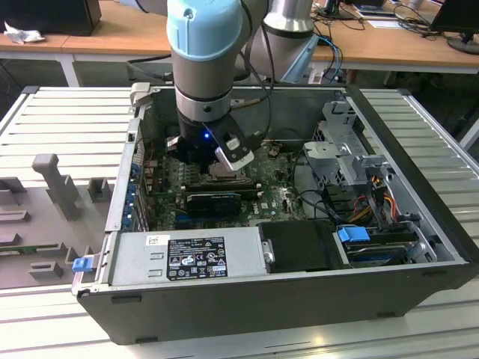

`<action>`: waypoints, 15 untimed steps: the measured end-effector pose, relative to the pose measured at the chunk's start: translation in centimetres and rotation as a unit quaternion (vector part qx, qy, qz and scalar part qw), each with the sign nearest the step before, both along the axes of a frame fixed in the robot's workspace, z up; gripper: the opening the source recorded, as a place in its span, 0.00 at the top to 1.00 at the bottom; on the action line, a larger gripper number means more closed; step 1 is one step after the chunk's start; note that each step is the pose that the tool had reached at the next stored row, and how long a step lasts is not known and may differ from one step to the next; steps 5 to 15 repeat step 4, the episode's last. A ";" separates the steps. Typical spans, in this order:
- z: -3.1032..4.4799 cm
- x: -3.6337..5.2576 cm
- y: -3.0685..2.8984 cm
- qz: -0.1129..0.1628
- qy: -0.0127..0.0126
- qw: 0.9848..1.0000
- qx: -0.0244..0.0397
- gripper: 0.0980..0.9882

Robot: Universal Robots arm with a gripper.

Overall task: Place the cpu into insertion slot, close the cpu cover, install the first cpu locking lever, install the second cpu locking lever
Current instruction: 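Install the second cpu locking lever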

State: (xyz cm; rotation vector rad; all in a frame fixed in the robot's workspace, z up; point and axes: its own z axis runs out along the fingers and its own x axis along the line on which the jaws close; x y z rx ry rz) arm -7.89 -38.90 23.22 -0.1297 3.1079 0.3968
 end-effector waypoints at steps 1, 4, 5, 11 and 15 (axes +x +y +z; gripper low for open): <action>0.06 0.00 0.00 0.000 0.000 1.000 0.000 0.99; 0.06 0.00 0.00 0.000 0.000 1.000 0.000 0.99; 0.06 0.00 0.00 0.000 0.000 1.000 0.000 0.99; 0.06 0.00 0.00 0.000 0.000 1.000 0.000 0.99; 0.06 0.00 0.00 0.000 0.000 1.000 0.000 0.99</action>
